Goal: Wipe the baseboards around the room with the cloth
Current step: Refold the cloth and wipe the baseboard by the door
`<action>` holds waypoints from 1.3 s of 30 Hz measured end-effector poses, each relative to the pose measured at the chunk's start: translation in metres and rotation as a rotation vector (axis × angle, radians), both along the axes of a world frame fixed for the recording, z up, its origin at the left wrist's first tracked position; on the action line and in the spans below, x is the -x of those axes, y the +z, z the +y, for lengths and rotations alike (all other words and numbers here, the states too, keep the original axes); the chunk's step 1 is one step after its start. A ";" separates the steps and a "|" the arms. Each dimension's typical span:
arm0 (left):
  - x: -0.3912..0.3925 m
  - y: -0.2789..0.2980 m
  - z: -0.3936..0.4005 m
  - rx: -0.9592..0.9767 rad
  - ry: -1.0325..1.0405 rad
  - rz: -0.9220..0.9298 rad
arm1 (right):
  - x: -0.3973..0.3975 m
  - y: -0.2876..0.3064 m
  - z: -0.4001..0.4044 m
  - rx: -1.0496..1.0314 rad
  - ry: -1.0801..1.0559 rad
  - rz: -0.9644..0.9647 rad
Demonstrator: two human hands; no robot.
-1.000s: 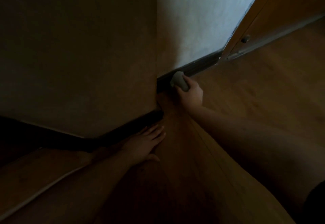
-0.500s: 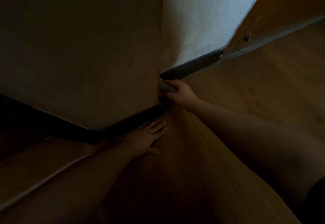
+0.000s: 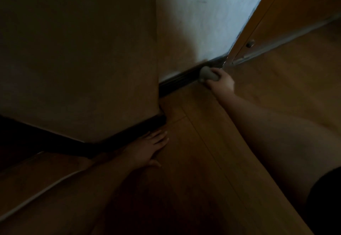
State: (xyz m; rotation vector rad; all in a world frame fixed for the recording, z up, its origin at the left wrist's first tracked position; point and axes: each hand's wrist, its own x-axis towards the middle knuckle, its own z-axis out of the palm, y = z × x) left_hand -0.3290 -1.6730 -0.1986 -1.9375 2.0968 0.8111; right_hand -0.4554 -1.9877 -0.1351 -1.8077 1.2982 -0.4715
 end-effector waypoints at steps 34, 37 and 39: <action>-0.003 -0.005 0.000 0.020 0.014 0.052 | -0.044 0.033 0.039 0.248 0.205 0.288; -0.003 -0.007 0.001 0.021 -0.024 -0.020 | -0.050 0.030 0.060 0.249 0.284 0.248; -0.003 -0.008 0.004 0.020 -0.045 -0.059 | -0.054 0.028 0.071 0.250 0.322 0.239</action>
